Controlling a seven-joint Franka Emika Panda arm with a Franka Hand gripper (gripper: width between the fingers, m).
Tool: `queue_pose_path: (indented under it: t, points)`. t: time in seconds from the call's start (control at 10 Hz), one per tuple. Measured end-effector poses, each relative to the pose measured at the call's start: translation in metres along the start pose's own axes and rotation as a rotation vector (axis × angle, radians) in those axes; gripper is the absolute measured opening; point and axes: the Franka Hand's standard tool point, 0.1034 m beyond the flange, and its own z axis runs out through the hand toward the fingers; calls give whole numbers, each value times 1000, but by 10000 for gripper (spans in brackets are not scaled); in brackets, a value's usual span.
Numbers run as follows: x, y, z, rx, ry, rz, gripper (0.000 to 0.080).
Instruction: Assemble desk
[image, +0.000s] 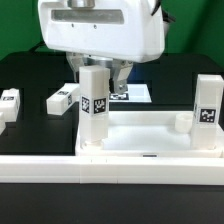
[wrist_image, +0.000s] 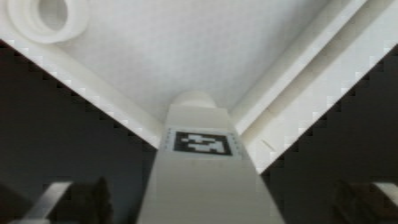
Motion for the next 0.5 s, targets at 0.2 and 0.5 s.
queue_pose_path:
  t: [0.2, 0.5]
  points:
    - [0, 0, 0, 0, 2, -171, 647]
    - [1, 0, 0, -2, 2, -419, 649]
